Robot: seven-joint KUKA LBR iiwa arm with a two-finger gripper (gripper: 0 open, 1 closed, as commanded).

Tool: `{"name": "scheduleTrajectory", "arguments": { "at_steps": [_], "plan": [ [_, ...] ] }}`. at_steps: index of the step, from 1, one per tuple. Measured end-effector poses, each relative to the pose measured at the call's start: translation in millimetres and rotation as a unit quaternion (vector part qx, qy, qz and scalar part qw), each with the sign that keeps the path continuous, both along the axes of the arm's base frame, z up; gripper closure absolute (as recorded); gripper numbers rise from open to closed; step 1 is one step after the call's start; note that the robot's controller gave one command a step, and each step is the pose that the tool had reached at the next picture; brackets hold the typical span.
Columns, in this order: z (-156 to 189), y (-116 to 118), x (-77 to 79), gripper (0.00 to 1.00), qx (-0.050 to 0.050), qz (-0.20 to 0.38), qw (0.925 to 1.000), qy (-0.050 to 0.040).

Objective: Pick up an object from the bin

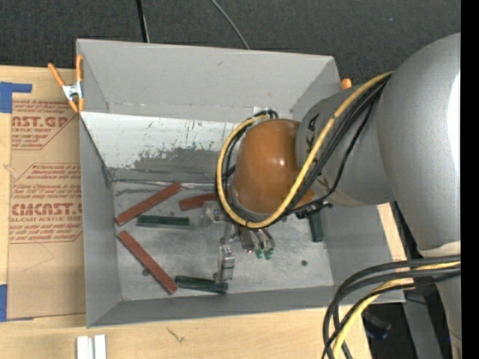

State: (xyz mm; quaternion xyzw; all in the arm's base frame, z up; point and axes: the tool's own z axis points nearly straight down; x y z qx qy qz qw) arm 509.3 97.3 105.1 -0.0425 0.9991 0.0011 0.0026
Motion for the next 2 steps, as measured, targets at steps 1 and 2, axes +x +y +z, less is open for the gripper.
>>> {"name": "scheduleTrajectory", "arguments": {
  "at_steps": [1, 2],
  "plan": [
    [-29, 38, -4.5, 0.00, -0.003, -0.017, 0.9998, 0.0039],
    [-31, 65, -13.5, 0.00, 0.002, -0.023, 0.9997, 0.0009]
  ]
}}
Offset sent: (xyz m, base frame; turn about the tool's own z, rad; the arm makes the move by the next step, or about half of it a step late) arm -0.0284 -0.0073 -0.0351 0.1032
